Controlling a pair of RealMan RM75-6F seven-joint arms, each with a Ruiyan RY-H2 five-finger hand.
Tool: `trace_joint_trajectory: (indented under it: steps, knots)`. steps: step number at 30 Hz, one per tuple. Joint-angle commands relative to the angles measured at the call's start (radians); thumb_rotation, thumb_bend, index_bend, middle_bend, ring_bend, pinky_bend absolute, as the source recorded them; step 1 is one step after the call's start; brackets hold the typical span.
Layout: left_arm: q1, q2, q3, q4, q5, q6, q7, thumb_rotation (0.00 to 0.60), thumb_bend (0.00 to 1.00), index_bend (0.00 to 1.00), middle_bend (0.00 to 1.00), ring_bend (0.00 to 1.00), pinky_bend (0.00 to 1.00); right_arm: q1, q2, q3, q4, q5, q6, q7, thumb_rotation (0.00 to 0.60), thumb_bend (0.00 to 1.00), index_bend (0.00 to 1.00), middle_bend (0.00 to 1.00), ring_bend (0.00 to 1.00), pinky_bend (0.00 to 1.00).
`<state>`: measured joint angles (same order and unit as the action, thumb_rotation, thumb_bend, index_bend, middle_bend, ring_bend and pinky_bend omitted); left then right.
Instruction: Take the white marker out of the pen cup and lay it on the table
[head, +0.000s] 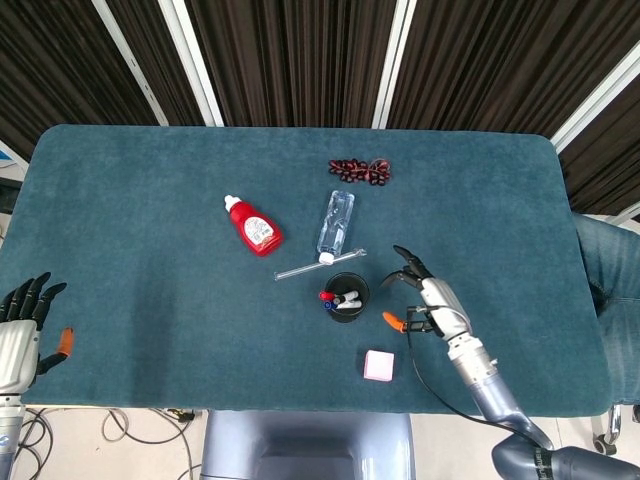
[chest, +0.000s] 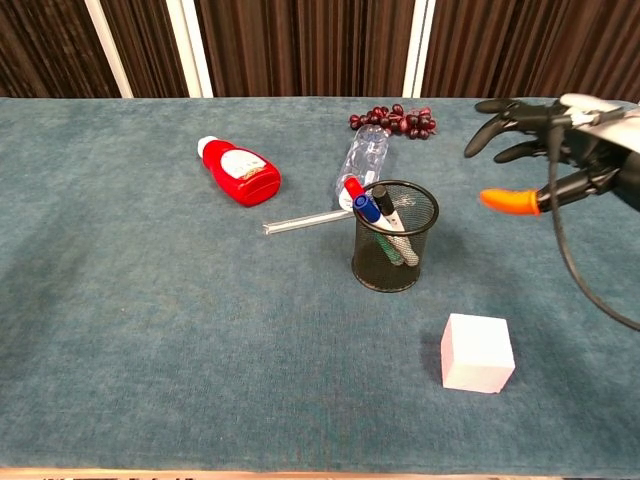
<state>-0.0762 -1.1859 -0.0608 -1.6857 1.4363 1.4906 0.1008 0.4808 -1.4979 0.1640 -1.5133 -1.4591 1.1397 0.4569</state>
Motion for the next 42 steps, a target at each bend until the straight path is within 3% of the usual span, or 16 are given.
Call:
trace_joint_trajectory:
  steps: [1, 12, 42]
  knots:
    - [0.000, 0.000, 0.000, -0.001, 0.000, 0.000, 0.001, 0.600, 0.44, 0.16, 0.03, 0.03, 0.09, 0.019, -0.025, -0.001, 0.003, 0.007, -0.015, -0.051, 0.600, 0.36, 0.41, 0.00, 0.00, 0.17]
    - [-0.001, 0.003, 0.000, -0.003, -0.004, -0.005, -0.005, 0.600, 0.44, 0.16, 0.03, 0.03, 0.09, 0.081, -0.053, 0.031, -0.016, 0.062, -0.080, -0.173, 0.600, 0.36, 0.42, 0.00, 0.00, 0.17]
    - [-0.001, 0.008, -0.001, -0.008, -0.012, -0.011, -0.007, 0.600, 0.44, 0.16, 0.03, 0.03, 0.09, 0.137, -0.099, 0.053, 0.001, 0.122, -0.106, -0.252, 0.600, 0.40, 0.47, 0.00, 0.00, 0.17]
